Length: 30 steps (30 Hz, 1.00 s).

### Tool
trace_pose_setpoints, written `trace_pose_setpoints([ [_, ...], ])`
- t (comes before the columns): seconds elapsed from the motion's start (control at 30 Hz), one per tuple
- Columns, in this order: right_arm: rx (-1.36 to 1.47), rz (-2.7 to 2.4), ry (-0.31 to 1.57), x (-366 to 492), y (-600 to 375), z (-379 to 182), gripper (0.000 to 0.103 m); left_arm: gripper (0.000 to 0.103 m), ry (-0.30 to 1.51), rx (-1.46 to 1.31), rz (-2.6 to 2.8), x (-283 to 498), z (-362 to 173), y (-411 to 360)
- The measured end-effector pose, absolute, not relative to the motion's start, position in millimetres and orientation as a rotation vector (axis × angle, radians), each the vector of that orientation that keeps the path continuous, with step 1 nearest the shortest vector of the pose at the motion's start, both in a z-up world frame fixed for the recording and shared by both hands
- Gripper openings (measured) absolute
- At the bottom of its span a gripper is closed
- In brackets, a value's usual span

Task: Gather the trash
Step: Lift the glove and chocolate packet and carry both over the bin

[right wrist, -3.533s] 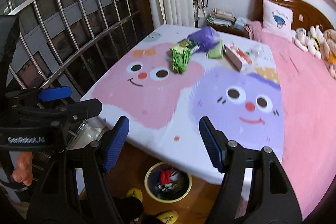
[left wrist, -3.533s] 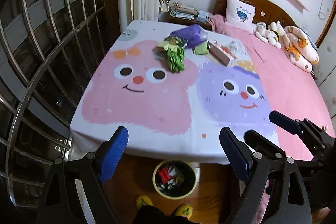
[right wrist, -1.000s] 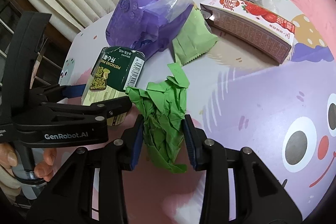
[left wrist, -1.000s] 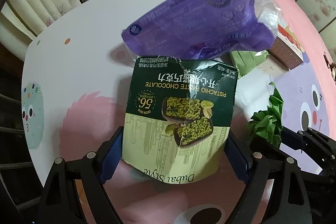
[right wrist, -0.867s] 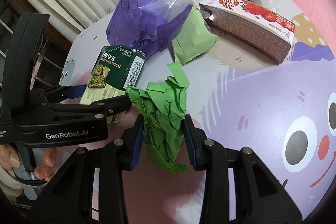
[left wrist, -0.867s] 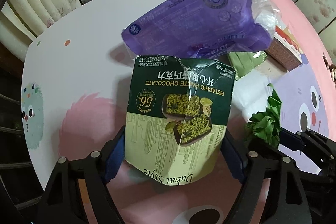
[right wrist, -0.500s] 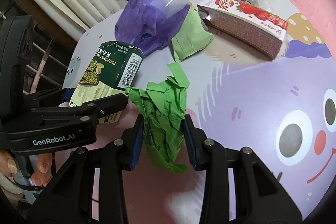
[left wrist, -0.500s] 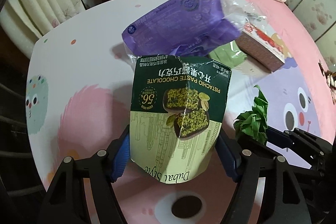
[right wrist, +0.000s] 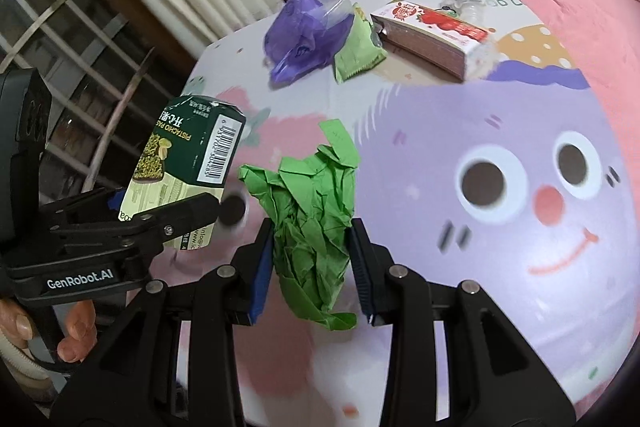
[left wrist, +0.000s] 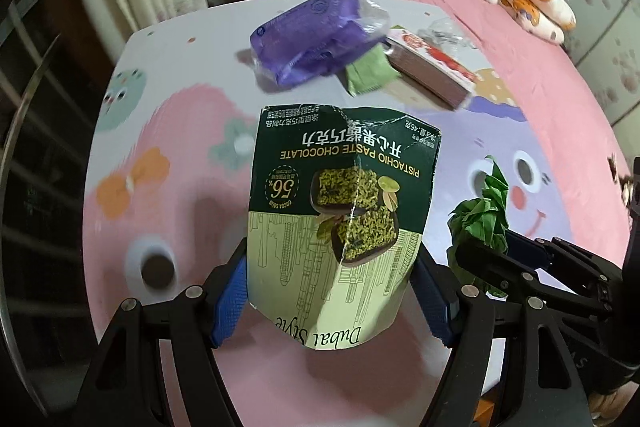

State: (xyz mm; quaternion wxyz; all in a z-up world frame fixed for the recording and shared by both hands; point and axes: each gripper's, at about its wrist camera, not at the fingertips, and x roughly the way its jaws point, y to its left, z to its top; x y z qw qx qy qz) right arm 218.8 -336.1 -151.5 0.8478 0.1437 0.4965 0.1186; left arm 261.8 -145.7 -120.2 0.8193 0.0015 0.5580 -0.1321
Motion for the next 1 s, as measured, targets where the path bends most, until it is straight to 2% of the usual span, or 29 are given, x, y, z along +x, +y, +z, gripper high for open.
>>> trace_pose_setpoints([
  [0.17, 0.252, 0.314, 1.051, 156.6, -358.3, -140.3, 0.033, 0.074, 1.167, -0.045, -0.235, 182.8, -109.6, -166.0],
  [0.53, 0.162, 0.412, 1.094, 37.1, -396.6, -139.1, 0.033, 0.074, 1.205, -0.08, -0.211, 38.5, -125.6, -221.8],
  [0.77, 0.194, 0.407, 1.153, -12.3, -409.6, -159.1, 0.033, 0.074, 1.262, 0.0, -0.232, -19.4, -138.8, -237.9],
  [1.0, 0.237, 0.372, 1.247, -44.9, -413.8, -202.9, 0.033, 0.074, 1.342, 0.002, -0.233, -41.2, -172.5, -233.2],
])
